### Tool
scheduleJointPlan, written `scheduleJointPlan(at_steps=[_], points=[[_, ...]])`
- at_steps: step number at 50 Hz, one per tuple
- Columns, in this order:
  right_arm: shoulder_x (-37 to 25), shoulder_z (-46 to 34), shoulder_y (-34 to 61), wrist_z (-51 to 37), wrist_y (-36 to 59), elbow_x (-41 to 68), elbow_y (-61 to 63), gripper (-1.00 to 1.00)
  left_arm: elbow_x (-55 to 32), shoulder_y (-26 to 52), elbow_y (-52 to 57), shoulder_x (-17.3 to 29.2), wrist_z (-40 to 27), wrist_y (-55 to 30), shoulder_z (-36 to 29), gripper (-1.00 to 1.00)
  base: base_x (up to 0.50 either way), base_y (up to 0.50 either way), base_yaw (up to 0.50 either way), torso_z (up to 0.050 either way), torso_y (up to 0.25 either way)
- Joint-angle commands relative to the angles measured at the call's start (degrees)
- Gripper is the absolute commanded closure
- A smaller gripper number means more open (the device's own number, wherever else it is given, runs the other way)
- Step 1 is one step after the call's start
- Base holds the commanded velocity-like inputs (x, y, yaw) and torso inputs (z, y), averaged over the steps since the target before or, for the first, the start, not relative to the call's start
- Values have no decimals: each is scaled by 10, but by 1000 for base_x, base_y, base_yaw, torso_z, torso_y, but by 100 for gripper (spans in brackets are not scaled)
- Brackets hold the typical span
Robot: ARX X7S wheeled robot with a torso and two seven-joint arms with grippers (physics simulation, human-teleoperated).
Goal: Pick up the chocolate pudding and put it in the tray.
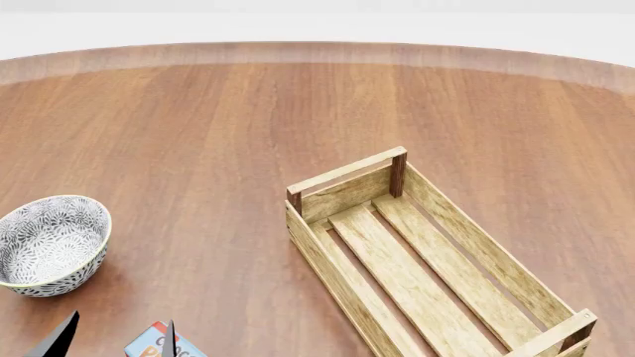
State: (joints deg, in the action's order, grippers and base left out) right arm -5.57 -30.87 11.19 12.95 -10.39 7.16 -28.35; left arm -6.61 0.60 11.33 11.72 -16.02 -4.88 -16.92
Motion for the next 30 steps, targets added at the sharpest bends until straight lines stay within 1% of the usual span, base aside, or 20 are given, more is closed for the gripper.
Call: scheduleJointPlan(at_steps=[1,10,30], points=[[4,-6,16,-4,4,5,-9,-100,-2,3,-2,1,-3,-1,-4,-100,0,0,0,0,0],[14,-13,27,-7,-12,5,-44,-100,-6,3,-7,2,-4,7,-6,-100,0,0,0,0,0],[16,-23,41,-14,-31,16,-75,-100,-7,5,-9,5,-11,9,-15,-100,0,0,0,0,0]])
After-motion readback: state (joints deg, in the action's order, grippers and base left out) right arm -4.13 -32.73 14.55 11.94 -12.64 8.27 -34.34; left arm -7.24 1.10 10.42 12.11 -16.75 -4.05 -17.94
